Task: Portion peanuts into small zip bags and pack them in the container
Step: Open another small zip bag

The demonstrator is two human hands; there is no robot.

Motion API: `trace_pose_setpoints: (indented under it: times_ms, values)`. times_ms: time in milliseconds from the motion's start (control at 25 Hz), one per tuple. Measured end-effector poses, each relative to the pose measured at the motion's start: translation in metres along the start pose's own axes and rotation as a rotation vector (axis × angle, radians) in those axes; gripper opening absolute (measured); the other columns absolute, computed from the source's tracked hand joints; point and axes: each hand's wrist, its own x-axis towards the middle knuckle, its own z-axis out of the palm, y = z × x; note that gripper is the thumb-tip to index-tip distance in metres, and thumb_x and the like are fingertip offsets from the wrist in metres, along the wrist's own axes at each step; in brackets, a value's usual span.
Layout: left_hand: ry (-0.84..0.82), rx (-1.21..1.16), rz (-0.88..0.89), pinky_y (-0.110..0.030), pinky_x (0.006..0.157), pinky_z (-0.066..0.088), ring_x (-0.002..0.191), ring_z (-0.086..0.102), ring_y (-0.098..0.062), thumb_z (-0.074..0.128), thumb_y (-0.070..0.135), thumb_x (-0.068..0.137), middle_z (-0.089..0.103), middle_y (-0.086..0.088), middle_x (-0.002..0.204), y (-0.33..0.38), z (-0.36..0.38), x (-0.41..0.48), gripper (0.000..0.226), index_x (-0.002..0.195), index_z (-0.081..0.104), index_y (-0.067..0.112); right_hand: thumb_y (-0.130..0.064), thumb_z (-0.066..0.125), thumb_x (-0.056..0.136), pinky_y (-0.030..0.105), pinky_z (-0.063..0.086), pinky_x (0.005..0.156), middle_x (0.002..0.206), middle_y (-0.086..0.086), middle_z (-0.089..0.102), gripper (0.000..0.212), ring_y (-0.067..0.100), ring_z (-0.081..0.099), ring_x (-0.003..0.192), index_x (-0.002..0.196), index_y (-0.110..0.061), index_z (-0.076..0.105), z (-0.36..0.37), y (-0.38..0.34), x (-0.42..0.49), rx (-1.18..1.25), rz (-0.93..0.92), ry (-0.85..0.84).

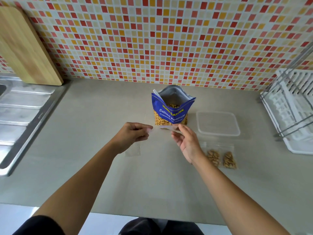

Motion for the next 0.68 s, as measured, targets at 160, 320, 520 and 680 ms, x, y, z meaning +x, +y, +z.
trace_pose_setpoints:
  times_ms: [160, 320, 520, 680]
  values:
    - [0.040, 0.086, 0.017, -0.018, 0.066, 0.042, 0.079, 0.059, -0.002, 0.065, 0.016, 0.086, 0.072, 0.014, 0.087, 0.001, 0.001, 0.003, 0.008, 0.085, 0.073, 0.015, -0.025, 0.082, 0.066, 0.016, 0.045, 0.066, 0.076, -0.004, 0.062, 0.032, -0.002, 0.056, 0.064, 0.088, -0.015, 0.061, -0.014, 0.001, -0.001, -0.272, -0.042, -0.075]
    - [0.047, 0.088, 0.037, -0.014, 0.058, 0.044, 0.065, 0.058, -0.005, 0.063, 0.012, 0.087, 0.068, 0.004, 0.070, 0.008, 0.008, 0.002, 0.011, 0.080, 0.071, 0.014, -0.011, 0.071, 0.080, 0.014, 0.038, 0.059, 0.068, -0.003, 0.058, 0.012, -0.001, 0.047, 0.057, 0.072, -0.016, 0.063, -0.011, -0.001, -0.002, -0.481, -0.127, 0.046]
    - [0.197, 0.231, 0.140, -0.017, 0.057, 0.049, 0.054, 0.057, -0.010, 0.064, 0.001, 0.083, 0.065, -0.009, 0.063, 0.031, 0.020, 0.001, 0.011, 0.080, 0.070, 0.010, -0.008, 0.063, 0.086, 0.004, 0.041, 0.061, 0.057, -0.012, 0.066, 0.009, -0.008, 0.055, 0.055, 0.088, -0.002, 0.069, -0.009, -0.024, -0.002, -0.458, -0.158, 0.103]
    - [0.198, 0.265, 0.212, -0.015, 0.055, 0.048, 0.057, 0.058, -0.012, 0.062, 0.005, 0.084, 0.067, -0.010, 0.067, 0.061, 0.033, -0.005, 0.008, 0.083, 0.069, 0.008, -0.003, 0.059, 0.087, 0.005, 0.040, 0.056, 0.059, -0.012, 0.066, 0.010, -0.008, 0.056, 0.056, 0.093, -0.007, 0.066, -0.005, -0.055, -0.006, -0.375, -0.253, 0.092]
